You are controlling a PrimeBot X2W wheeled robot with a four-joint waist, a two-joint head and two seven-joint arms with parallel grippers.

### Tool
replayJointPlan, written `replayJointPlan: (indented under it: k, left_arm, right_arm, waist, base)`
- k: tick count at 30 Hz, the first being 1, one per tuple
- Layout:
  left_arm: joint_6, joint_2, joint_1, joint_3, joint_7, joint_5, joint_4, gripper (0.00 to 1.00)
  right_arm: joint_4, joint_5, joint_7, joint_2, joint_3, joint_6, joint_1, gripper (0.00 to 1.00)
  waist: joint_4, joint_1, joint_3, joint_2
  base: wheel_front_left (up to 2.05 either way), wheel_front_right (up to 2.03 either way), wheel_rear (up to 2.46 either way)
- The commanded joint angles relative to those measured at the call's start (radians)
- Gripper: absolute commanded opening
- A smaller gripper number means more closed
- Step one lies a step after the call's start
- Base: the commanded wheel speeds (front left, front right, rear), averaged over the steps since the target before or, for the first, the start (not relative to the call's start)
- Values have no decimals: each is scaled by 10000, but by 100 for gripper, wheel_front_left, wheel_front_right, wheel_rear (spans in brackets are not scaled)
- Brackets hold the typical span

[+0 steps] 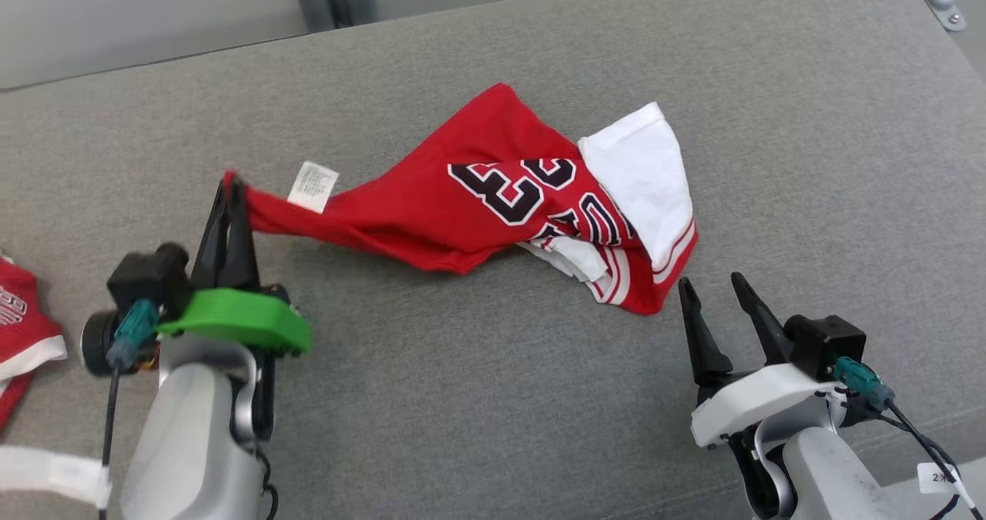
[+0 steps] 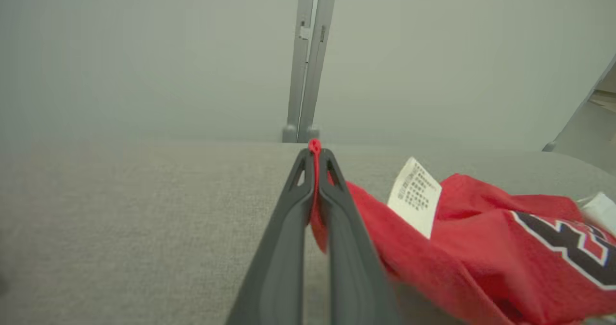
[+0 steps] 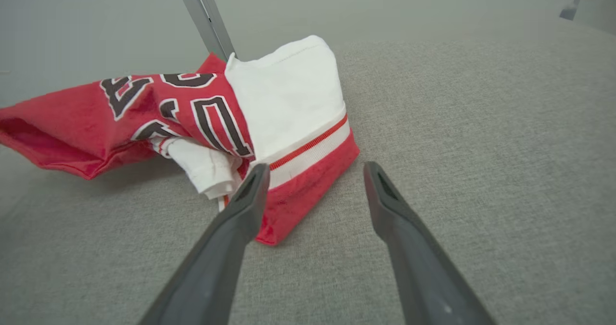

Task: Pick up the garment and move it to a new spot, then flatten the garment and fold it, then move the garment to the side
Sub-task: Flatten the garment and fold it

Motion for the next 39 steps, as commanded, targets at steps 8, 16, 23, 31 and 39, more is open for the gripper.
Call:
replayJointPlan:
  k: [8, 16, 23, 31, 39]
  left_arm:
    - [-391, -290, 1749, 1750, -6, 780, -331, 13]
    - [-443, -336, 2436, 1552, -6, 373, -671, 100]
    - [-249, -322, 2838, 859, -6, 18, -1399, 100]
    - [-256, -324, 3069, 593, -6, -16, -1813, 100]
    - [-192, -325, 3173, 263, -5, -184, -1766, 100]
  right_arm:
    - [93, -445, -1, -14, -21, -10, -197, 100]
    - [461, -701, -1, -18, -138, -10, -4, 100]
    - [1174, -1098, 0, -17, -604, -10, -52, 100]
    - [1633, -1119, 0, -17, -1178, -10, -557, 0]
    - [1181, -1200, -1, -217, -1311, -10, -1303, 0]
  waist:
    - [833, 0, -1, 0]
    - [1177, 0, -259, 0]
    - [1537, 0, -311, 0]
    - [1832, 0, -299, 0]
    - [2063, 0, -257, 0]
  base:
    - [0, 0, 0]
    - [0, 0, 0]
    - [0, 0, 0]
    - [0, 0, 0]
    - [0, 0, 0]
